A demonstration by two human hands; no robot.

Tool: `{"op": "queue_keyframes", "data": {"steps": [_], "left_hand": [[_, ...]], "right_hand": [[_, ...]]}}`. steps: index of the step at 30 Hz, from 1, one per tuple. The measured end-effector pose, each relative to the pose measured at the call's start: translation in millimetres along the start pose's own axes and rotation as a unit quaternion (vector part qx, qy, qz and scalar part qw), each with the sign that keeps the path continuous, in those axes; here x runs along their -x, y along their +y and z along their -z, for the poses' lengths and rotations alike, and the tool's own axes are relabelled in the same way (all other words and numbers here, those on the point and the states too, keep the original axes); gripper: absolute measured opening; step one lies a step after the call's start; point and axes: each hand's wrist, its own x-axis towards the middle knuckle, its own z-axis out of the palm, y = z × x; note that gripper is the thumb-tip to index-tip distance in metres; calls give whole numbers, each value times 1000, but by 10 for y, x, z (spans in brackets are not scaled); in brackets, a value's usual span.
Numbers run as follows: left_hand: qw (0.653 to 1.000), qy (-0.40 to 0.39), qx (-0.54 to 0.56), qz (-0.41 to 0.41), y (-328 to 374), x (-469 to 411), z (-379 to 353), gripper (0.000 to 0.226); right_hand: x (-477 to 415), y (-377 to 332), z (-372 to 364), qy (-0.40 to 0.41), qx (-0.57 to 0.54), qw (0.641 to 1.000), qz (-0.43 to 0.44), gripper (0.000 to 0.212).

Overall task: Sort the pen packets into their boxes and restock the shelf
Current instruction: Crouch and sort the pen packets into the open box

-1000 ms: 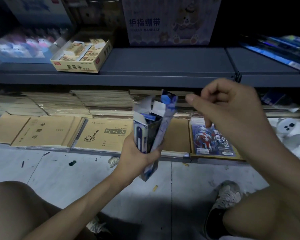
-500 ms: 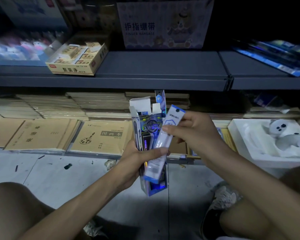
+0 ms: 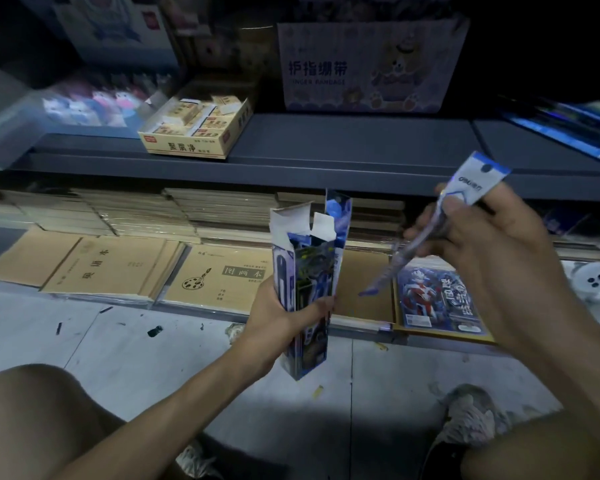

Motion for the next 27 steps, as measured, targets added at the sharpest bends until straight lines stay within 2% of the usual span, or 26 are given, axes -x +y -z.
{"op": "queue_keyframes", "data": {"steps": [2, 4, 5, 8, 11, 13, 17, 19, 21, 24, 27], "left_hand": [[998, 9, -56, -40, -13, 25, 14, 45], [995, 15, -75, -69, 4, 70, 2, 41], [994, 18, -77, -79, 20, 86, -6, 42], [991, 14, -89, -102, 28, 100, -18, 41], [988, 5, -105, -111, 8, 87, -20, 40], [987, 19, -102, -120, 1, 73, -13, 41], [987, 24, -104, -117, -17, 36, -15, 38], [987, 24, -110, -115, -35, 23, -22, 35], [988, 25, -108, -112, -54, 16, -33, 36], [988, 19, -105, -108, -63, 25, -66, 41], [989, 12, -101, -103, -64, 41, -99, 43]], "right_hand": [[34, -39, -6, -41, -43, 998, -5, 18], [75, -78, -11, -71, -30, 997, 14, 44], [92, -89, -9, -74, -4, 997, 32, 47], [138, -157, -26, -95, 53, 993, 34, 35], [149, -176, 25, -110, 213, 970, 23, 24], [161, -177, 60, -114, 276, 954, 37, 22], [139, -207, 113, -75, 208, 970, 99, 16], [-29, -109, 202, -51, 169, 982, 74, 18], [-250, 68, 242, -48, 178, 982, 31, 20], [-583, 418, 326, -32, 190, 981, 19, 29], [-787, 633, 373, -59, 214, 975, 11, 31]]}}
